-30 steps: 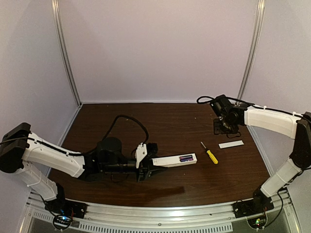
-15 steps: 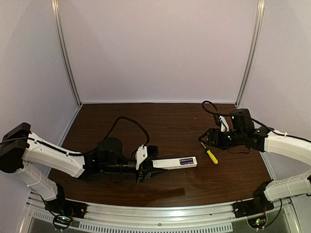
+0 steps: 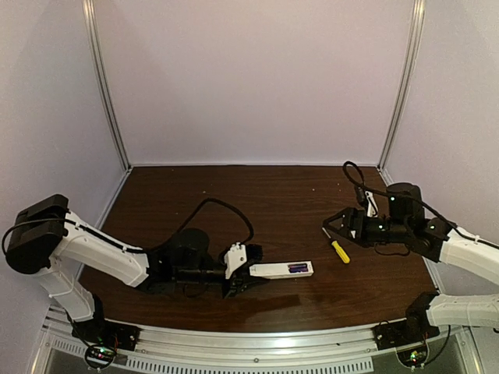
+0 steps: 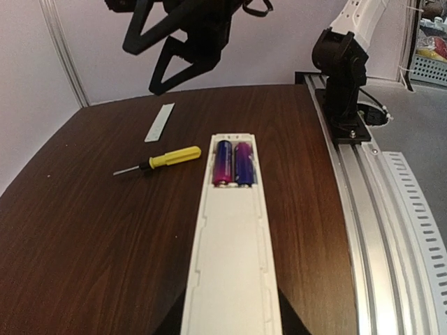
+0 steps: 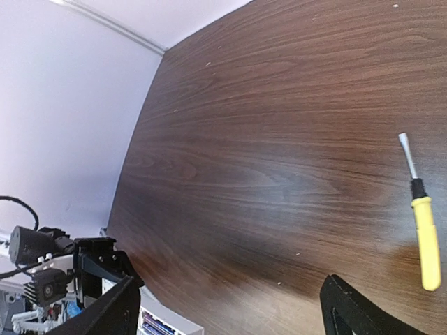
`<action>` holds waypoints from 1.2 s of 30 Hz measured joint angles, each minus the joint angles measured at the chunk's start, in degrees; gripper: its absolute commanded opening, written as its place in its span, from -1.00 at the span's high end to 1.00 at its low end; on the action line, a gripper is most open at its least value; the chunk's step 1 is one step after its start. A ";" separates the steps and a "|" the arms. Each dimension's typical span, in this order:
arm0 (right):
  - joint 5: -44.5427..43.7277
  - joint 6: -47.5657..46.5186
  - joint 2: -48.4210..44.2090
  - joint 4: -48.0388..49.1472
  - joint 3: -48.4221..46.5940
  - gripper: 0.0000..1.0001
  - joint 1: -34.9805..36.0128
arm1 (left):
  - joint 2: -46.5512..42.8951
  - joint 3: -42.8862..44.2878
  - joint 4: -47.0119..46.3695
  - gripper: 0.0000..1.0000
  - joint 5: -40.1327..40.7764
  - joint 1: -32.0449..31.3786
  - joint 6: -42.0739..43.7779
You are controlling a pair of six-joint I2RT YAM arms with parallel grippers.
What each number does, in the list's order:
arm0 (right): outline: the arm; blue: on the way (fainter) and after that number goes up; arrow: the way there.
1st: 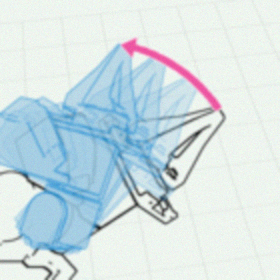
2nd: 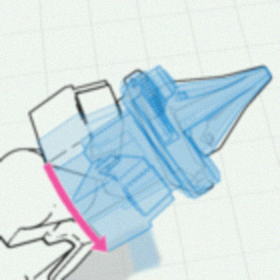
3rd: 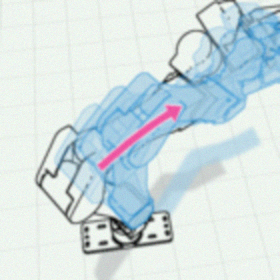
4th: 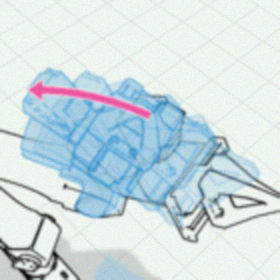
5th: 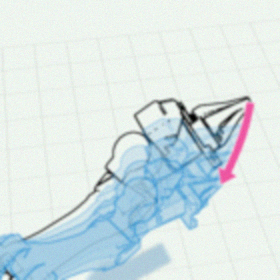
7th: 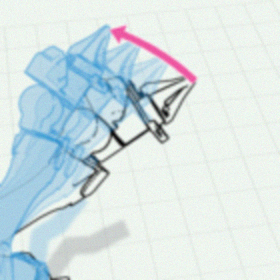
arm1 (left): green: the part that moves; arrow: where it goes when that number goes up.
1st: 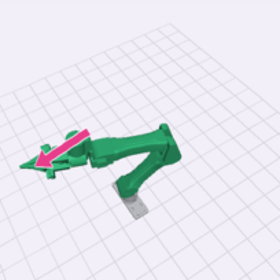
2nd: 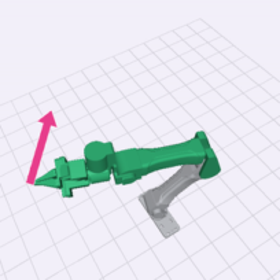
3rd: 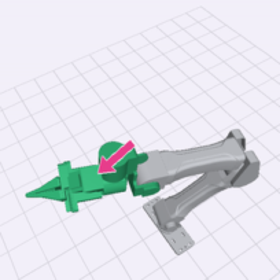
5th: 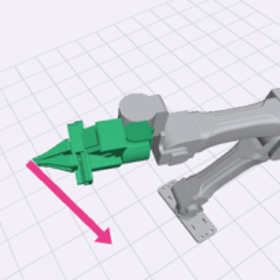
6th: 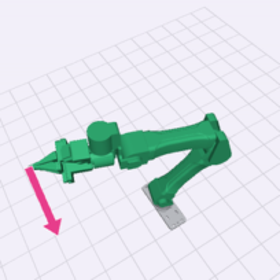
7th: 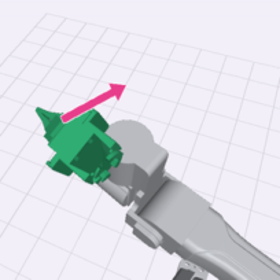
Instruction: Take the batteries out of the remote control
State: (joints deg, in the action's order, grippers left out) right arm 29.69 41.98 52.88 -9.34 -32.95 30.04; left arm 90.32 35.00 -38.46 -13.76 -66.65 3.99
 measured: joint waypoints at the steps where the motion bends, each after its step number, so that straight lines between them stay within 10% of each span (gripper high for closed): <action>1: -1.92 -0.15 -0.72 -1.09 0.02 -0.83 0.00 | 1.29 0.11 0.04 1.00 0.04 0.26 0.04; 30: -12.26 -1.40 2.43 -1.51 5.49 -0.99 2.40 | 18.88 4.76 -1.55 1.00 -6.25 6.23 -0.66; 36: -13.27 -1.64 3.76 -1.53 5.46 -0.99 3.78 | 19.52 4.96 -2.10 0.68 -6.71 6.36 -0.20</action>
State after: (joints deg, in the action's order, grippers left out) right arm 16.43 40.34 56.64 -10.87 -27.49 33.82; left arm 109.84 39.97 -40.56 -20.47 -60.29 3.79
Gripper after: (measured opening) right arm 0.995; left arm 0.301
